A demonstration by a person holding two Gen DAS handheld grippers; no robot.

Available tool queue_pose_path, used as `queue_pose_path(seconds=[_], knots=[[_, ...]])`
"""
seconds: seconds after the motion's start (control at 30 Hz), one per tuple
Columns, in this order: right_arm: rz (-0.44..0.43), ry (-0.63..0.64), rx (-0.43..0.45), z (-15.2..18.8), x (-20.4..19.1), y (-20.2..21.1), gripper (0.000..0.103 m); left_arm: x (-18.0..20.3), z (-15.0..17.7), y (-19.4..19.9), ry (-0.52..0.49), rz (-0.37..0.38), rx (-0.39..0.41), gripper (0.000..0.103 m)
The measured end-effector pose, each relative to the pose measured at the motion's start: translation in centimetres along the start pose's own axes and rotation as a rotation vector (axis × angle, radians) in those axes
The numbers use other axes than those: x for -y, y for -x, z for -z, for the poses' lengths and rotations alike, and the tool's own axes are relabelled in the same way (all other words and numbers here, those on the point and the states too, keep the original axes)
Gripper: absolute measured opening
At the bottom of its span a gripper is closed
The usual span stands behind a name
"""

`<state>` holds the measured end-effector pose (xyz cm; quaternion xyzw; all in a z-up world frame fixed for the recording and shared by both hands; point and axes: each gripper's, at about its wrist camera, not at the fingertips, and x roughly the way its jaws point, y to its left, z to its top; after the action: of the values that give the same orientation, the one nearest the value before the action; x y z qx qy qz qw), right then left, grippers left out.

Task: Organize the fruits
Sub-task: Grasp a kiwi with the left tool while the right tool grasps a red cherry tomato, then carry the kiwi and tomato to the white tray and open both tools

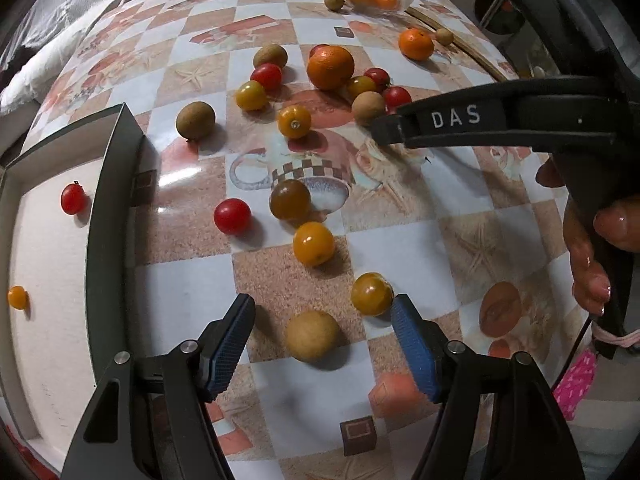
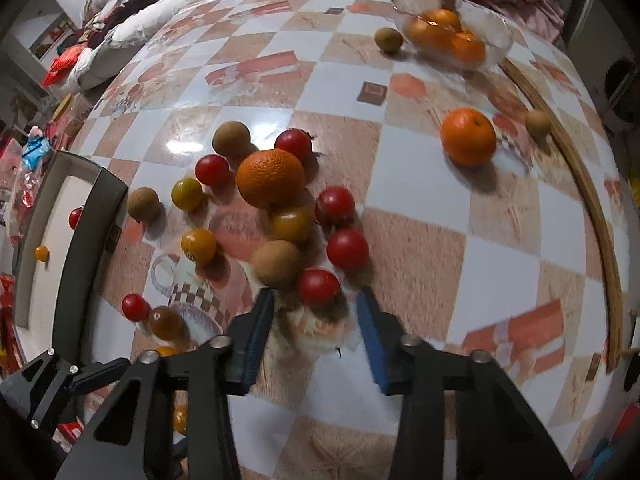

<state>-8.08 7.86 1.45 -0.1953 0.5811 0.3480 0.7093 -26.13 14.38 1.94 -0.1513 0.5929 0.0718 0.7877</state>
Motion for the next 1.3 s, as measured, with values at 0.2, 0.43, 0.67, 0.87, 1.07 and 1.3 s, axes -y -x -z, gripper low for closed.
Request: queue_pose_path(seconds=[0.2, 0.43, 0.67, 0.87, 1.07, 1.3], knots=[[-0.018, -0.015, -0.001, -0.4, 0.2, -0.1, 0.023, 0.0, 0.0, 0.2, 0.021, 0.047, -0.005, 0.051], [-0.049, -0.074, -0.024, 0.0, 0.8, 0.1, 0.022, -0.2, -0.1, 0.1, 0.076, 0.163, -0.038, 0.027], [-0.055, -0.099, -0.037, 0.8, 1.1, 0.3, 0.022, 0.2, -0.2, 0.3, 0.021, 0.149, -0.043, 0.027], [-0.057, -0.106, -0.039, 1.0, 1.2, 0.4, 0.022, 1.0, -0.2, 0.4, -0.02, 0.134, -0.047, 0.028], [-0.058, -0.109, -0.04, 1.0, 1.3, 0.4, 0.022, 1.8, 0.8, 0.4, -0.034, 0.126, -0.061, 0.028], [-0.058, -0.108, -0.038, 1.0, 1.3, 0.4, 0.022, 2.6, 2.2, -0.1, -0.038, 0.145, -0.07, 0.028]])
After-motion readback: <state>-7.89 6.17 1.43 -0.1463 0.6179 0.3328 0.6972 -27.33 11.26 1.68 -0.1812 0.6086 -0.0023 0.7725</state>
